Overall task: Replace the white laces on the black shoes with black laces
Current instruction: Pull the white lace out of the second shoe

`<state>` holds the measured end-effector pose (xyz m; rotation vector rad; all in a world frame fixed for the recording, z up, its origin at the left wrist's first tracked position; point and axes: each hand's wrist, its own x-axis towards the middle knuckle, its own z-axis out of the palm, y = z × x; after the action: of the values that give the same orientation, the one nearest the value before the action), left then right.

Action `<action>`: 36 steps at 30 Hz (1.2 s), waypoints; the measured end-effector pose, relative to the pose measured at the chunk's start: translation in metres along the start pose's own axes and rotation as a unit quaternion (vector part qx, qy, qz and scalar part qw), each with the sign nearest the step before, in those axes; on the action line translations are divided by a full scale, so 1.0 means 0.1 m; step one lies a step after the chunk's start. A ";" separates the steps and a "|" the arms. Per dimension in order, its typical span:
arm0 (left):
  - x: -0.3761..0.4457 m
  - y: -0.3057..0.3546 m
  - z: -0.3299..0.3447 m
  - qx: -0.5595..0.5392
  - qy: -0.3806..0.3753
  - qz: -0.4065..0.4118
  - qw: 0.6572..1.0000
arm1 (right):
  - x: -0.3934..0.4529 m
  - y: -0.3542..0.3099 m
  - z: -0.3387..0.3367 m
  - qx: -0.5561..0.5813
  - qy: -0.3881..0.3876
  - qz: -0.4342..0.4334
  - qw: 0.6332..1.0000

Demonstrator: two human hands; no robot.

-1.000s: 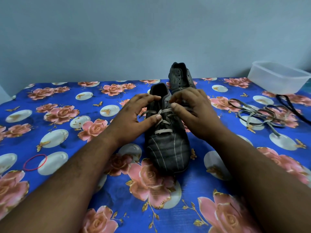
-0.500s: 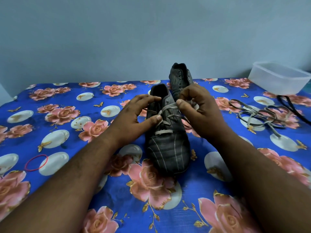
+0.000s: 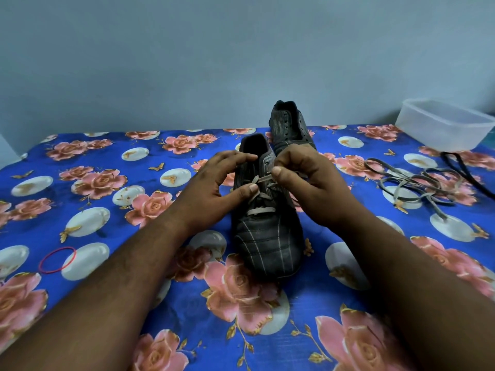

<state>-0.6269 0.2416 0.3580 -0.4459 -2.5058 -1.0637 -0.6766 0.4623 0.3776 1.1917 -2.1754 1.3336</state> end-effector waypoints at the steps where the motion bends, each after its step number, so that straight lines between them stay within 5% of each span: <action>1: 0.00 0.00 0.00 0.000 0.000 0.000 1.000 | 0.00 0.00 0.00 0.003 0.004 0.000 1.000; 10: 0.00 0.01 0.00 -0.001 -0.003 -0.004 1.000 | -0.02 -0.03 0.00 0.185 0.000 0.071 0.980; 19: -0.01 0.04 0.01 -0.001 -0.008 -0.006 1.000 | 0.00 -0.07 -0.01 0.251 0.065 0.117 0.959; 26: -0.01 0.05 0.00 0.001 -0.012 -0.009 1.000 | 0.09 -0.03 -0.33 0.403 0.179 0.112 0.891; 31: -0.01 0.09 0.01 -0.010 0.029 -0.002 1.000 | 0.07 0.20 -0.32 0.178 0.215 0.149 0.949; 34: -0.01 0.12 0.00 -0.012 0.057 -0.003 0.998 | 0.03 0.31 -0.25 -0.051 0.175 0.146 0.972; 36: -0.01 0.15 0.02 -0.015 0.055 -0.002 0.998 | 0.02 0.27 -0.21 -0.108 0.130 0.136 0.976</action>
<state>-0.6199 0.2524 0.3654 -0.3798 -2.3981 -1.0989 -0.7015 0.4845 0.3739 0.6173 -2.2745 1.2326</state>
